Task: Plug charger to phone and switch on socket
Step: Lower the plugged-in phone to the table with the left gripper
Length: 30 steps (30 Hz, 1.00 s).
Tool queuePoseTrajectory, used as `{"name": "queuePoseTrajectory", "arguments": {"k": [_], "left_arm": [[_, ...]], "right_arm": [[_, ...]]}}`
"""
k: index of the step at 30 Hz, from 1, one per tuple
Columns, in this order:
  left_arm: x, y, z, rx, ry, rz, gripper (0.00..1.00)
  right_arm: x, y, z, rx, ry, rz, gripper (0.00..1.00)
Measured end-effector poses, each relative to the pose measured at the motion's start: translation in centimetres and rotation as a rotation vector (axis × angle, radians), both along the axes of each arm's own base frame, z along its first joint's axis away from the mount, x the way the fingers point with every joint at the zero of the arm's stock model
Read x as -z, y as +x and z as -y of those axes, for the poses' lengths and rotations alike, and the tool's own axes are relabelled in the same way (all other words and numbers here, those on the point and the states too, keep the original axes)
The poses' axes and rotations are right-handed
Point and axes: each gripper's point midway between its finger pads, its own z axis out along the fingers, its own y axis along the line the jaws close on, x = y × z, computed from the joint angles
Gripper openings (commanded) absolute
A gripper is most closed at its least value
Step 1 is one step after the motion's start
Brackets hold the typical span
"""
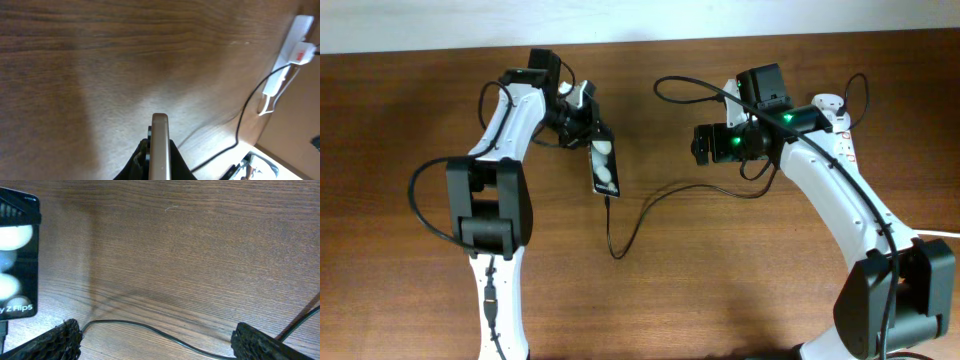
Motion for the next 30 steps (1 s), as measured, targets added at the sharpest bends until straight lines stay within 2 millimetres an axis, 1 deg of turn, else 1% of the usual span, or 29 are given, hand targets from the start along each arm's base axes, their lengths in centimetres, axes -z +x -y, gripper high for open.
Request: {"name": "queuePoseTrajectory", "arguments": {"k": [1, 2, 5, 7, 9, 14, 17, 18, 24, 27, 30], "left_arm": [[0.3, 0.0, 0.0, 0.000, 0.003, -0.005, 0.00], [1.2, -0.1, -0.2, -0.001, 0.019, -0.018, 0.00], [2.0, -0.1, -0.6, -0.004, 0.048, -0.023, 0.00], [3.2, -0.1, -0.8, -0.005, 0.072, -0.037, 0.00], [4.1, -0.2, -0.6, 0.002, 0.081, -0.043, 0.00], [4.1, 0.3, 0.7, 0.027, 0.076, 0.002, 0.00], [4.1, -0.2, 2.9, 0.071, 0.072, 0.022, 0.00], [4.1, -0.3, 3.3, 0.079, 0.072, 0.024, 0.00], [3.6, 0.8, 4.9, 0.058, 0.045, 0.068, 0.00], [3.5, 0.7, 6.1, 0.058, 0.040, 0.071, 0.00], [3.6, 0.6, 6.4, 0.058, 0.046, 0.068, 0.00]], "right_arm": [[0.0, 0.0, 0.0, 0.001, 0.000, 0.000, 0.99], [0.0, 0.0, 0.0, 0.001, -0.002, 0.001, 0.99], [0.0, 0.0, 0.0, 0.002, -0.002, 0.001, 0.99], [0.0, 0.0, 0.1, 0.002, -0.003, 0.001, 0.99], [0.0, 0.0, 0.1, 0.002, -0.003, 0.001, 0.99], [0.0, 0.0, 0.1, 0.002, -0.003, 0.001, 0.99], [0.0, 0.0, 0.1, 0.002, -0.003, 0.001, 0.99], [0.0, 0.0, 0.1, 0.002, -0.003, 0.001, 0.99], [0.0, 0.0, 0.1, 0.002, -0.003, -0.002, 0.99], [0.0, 0.0, 0.1, 0.002, -0.003, -0.002, 0.99], [0.0, 0.0, 0.1, 0.002, -0.003, -0.002, 0.99]]}}
